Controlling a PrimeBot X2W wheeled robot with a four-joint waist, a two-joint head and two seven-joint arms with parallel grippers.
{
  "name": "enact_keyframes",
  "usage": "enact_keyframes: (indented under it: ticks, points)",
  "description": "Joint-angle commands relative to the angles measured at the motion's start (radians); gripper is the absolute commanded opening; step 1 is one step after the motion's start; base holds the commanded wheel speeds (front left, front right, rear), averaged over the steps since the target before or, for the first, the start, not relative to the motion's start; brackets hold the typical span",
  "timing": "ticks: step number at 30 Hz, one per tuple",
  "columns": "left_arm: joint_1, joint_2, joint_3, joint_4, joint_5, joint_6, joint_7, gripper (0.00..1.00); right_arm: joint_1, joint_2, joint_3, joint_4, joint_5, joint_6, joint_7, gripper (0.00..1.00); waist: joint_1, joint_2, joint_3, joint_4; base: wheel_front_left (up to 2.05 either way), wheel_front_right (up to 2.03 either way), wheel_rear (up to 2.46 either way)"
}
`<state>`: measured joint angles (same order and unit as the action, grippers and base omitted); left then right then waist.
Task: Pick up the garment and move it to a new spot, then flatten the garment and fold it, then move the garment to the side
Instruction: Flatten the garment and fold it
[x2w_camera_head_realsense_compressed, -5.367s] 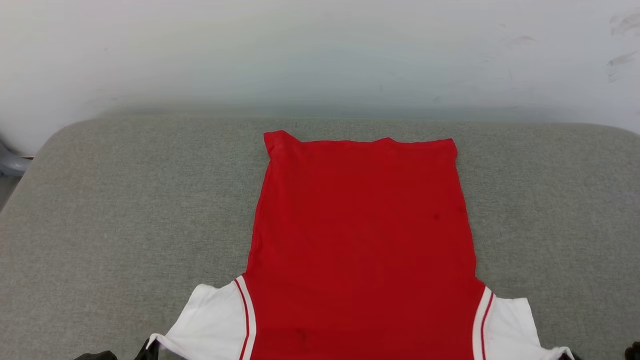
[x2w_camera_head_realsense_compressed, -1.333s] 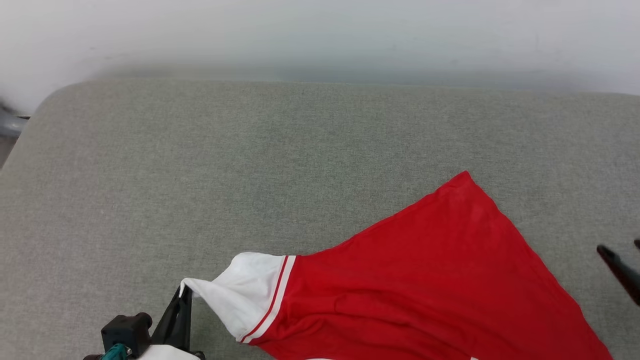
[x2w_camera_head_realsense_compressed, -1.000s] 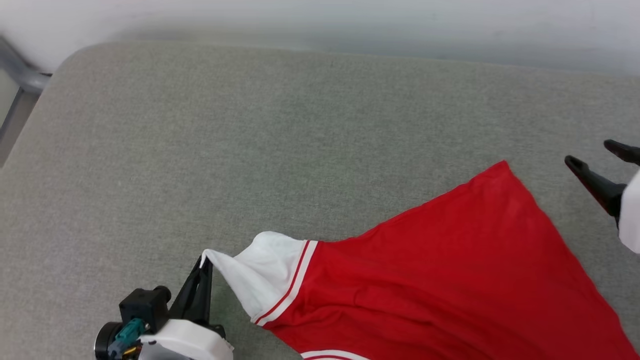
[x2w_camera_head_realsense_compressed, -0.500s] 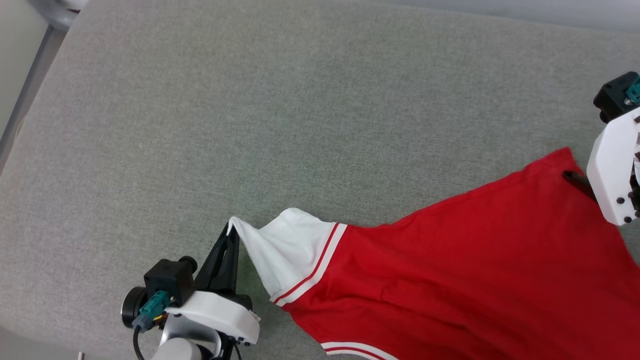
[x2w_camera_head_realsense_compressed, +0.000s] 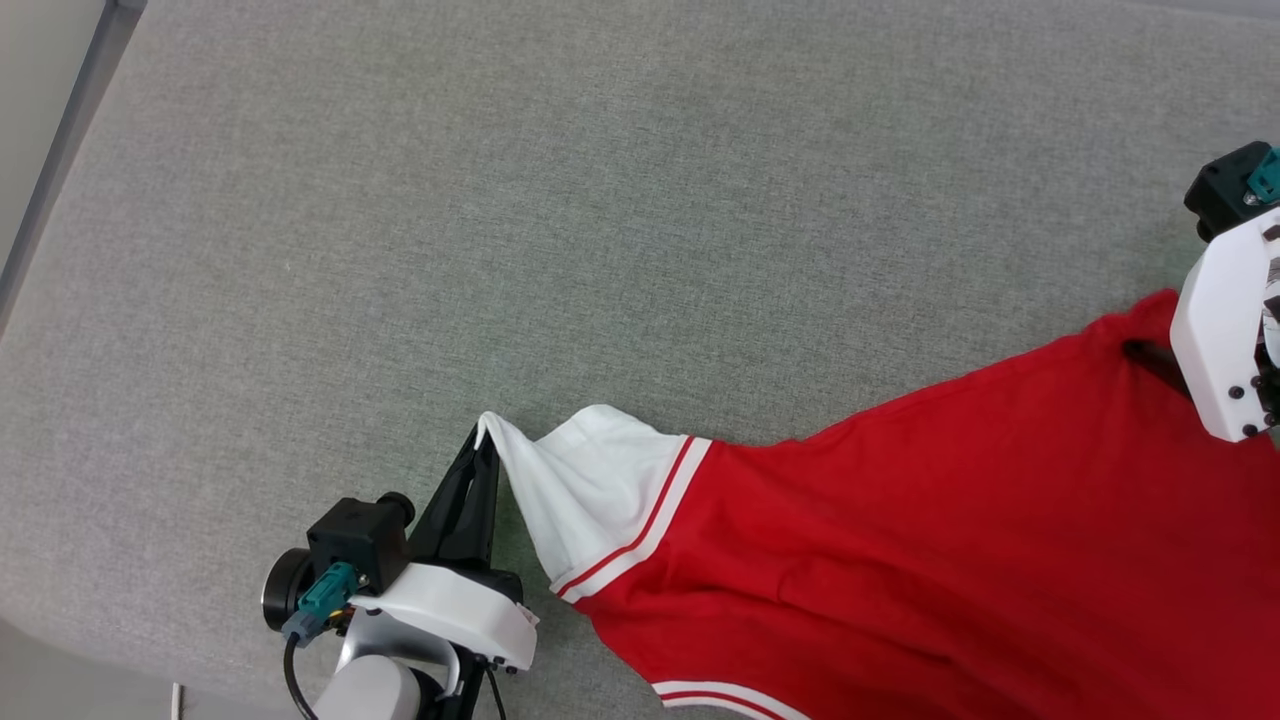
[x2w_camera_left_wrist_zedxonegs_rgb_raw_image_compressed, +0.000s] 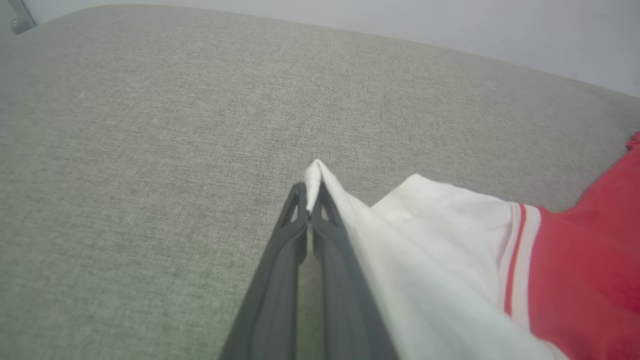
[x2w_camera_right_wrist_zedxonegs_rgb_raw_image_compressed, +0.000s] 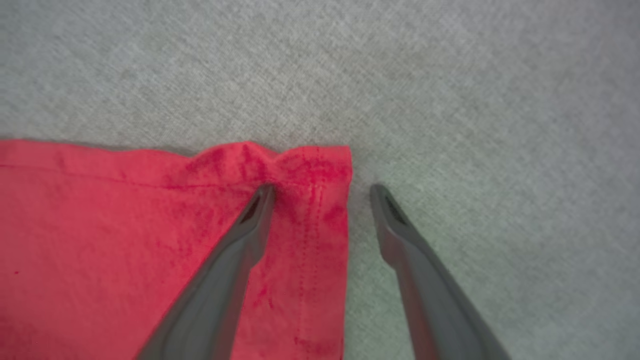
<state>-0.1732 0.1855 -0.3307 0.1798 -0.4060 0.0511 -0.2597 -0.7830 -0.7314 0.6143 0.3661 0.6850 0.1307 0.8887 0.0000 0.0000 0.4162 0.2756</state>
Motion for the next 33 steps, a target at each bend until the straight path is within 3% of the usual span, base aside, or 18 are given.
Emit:
enact_keyframes:
  ticks: [1,2,3,10,21,27,33]
  points:
    - [-0.004,0.001,0.004,0.002,0.009,-0.005,-0.006,0.0,0.044,0.019,0.047,0.034,0.017,0.0,-0.002,0.53,0.0,0.0,-0.006,-0.007,0.0,0.0,0.0]
    - [-0.001,0.002,0.005,0.004,0.009,-0.005,-0.006,0.0,0.036,0.021,0.046,0.033,0.025,0.0,-0.02,0.16,0.0,0.0,-0.01,-0.011,0.0,0.0,0.0]
    - [0.0,0.002,0.006,0.006,0.008,-0.005,-0.006,0.0,0.027,0.023,0.044,0.033,0.034,0.0,-0.035,0.0,0.0,0.0,-0.014,-0.015,0.0,0.0,0.0]
    - [0.018,0.019,0.015,0.013,0.013,0.002,-0.007,0.0,-0.019,0.034,0.01,0.024,0.081,-0.001,-0.182,0.0,0.0,0.0,-0.078,-0.044,0.0,0.0,0.0]
    - [0.027,0.089,0.032,-0.061,0.025,0.011,0.03,0.0,0.049,0.029,-0.01,-0.051,0.127,-0.001,-0.389,0.0,0.0,0.0,-0.244,-0.127,0.0,0.0,0.0]
    - [-0.057,0.129,0.037,-0.147,0.04,0.002,0.075,0.0,0.074,0.032,-0.093,-0.111,0.122,-0.001,-0.475,0.0,0.0,0.0,-0.293,-0.167,0.0,0.0,0.0]
    - [-0.227,0.161,0.048,-0.208,0.052,-0.024,0.121,0.0,0.077,0.076,-0.213,-0.166,0.084,-0.001,-0.546,0.0,0.0,0.0,-0.319,-0.201,0.0,0.0,0.0]
